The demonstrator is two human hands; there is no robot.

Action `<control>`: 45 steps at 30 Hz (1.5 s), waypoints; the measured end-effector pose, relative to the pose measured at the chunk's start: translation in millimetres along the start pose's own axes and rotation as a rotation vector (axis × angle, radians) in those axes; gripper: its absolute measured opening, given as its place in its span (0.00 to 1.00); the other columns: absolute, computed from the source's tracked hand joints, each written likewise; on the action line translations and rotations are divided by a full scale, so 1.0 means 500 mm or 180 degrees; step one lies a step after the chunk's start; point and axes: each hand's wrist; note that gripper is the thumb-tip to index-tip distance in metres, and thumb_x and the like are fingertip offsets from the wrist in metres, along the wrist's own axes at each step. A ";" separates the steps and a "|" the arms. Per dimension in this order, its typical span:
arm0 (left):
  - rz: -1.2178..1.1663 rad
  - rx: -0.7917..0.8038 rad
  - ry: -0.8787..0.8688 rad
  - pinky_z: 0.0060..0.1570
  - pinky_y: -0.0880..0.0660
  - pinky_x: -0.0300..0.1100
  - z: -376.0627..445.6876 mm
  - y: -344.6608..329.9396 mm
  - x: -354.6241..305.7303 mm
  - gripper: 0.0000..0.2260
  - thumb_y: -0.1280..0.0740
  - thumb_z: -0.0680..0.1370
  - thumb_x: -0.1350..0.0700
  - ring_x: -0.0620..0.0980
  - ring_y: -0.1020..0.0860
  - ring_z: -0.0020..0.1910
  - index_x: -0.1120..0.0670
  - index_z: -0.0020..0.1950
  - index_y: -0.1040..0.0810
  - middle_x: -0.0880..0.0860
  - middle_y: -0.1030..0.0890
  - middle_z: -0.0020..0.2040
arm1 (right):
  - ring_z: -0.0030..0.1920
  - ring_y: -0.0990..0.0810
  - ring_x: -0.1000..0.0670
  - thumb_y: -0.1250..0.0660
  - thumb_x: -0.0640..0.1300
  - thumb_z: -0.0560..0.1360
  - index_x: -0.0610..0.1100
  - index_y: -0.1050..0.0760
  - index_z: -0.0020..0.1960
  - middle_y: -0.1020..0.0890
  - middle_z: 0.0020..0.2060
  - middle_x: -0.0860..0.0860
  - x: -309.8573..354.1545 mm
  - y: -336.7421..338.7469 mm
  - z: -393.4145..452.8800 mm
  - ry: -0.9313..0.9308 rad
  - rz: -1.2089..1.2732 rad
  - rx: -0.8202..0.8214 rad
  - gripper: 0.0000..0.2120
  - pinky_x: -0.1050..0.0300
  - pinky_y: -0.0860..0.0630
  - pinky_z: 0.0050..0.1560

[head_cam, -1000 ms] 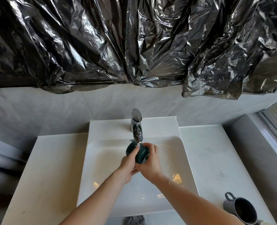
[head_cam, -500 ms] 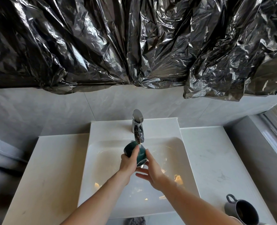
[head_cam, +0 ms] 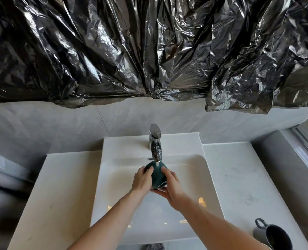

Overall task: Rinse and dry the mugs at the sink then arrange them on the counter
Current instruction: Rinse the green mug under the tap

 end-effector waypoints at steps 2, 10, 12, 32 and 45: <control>-0.0288 0.0074 0.0243 0.42 0.16 0.47 -0.003 -0.007 -0.005 0.14 0.32 0.80 0.44 0.54 0.14 0.48 0.52 0.57 0.17 0.55 0.13 0.50 | 0.55 0.14 0.39 0.26 0.47 0.78 0.43 0.26 0.63 0.18 0.58 0.39 0.003 -0.002 -0.007 0.0338 -0.0305 0.0013 0.17 0.39 0.14 0.51; -0.1132 0.0316 0.0869 0.48 0.14 0.50 0.001 -0.021 -0.011 0.19 0.22 0.72 0.44 0.55 0.13 0.49 0.53 0.56 0.16 0.57 0.12 0.50 | 0.67 0.25 0.55 0.27 0.49 0.69 0.52 0.37 0.73 0.31 0.70 0.53 -0.025 0.008 -0.003 0.1719 -0.2136 -0.0122 0.35 0.53 0.22 0.67; -0.1136 0.0261 0.0844 0.49 0.14 0.51 0.003 -0.018 -0.015 0.19 0.21 0.70 0.45 0.56 0.14 0.48 0.54 0.55 0.16 0.58 0.13 0.51 | 0.71 0.26 0.53 0.32 0.45 0.73 0.54 0.45 0.78 0.37 0.76 0.56 -0.026 0.022 -0.005 0.1665 -0.1972 -0.0011 0.38 0.56 0.23 0.67; -0.0509 0.0000 0.0495 0.56 0.19 0.52 0.004 -0.010 -0.002 0.22 0.43 0.82 0.37 0.54 0.16 0.51 0.50 0.62 0.20 0.53 0.14 0.53 | 0.55 0.15 0.50 0.38 0.40 0.85 0.45 0.20 0.60 0.15 0.55 0.48 0.003 -0.013 -0.013 0.1303 -0.1579 0.0102 0.10 0.56 0.19 0.59; -0.1532 0.0352 0.1164 0.57 0.17 0.55 0.011 0.003 -0.004 0.24 0.40 0.77 0.42 0.61 0.15 0.57 0.56 0.61 0.15 0.62 0.12 0.54 | 0.62 0.21 0.68 0.32 0.48 0.82 0.58 0.30 0.74 0.20 0.64 0.60 -0.006 0.024 -0.027 0.1371 -0.1794 0.0342 0.21 0.74 0.25 0.56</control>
Point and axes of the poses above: each hand's wrist, its own z-axis towards the middle knuckle, its own y-axis out of the back of the hand, x = y × z
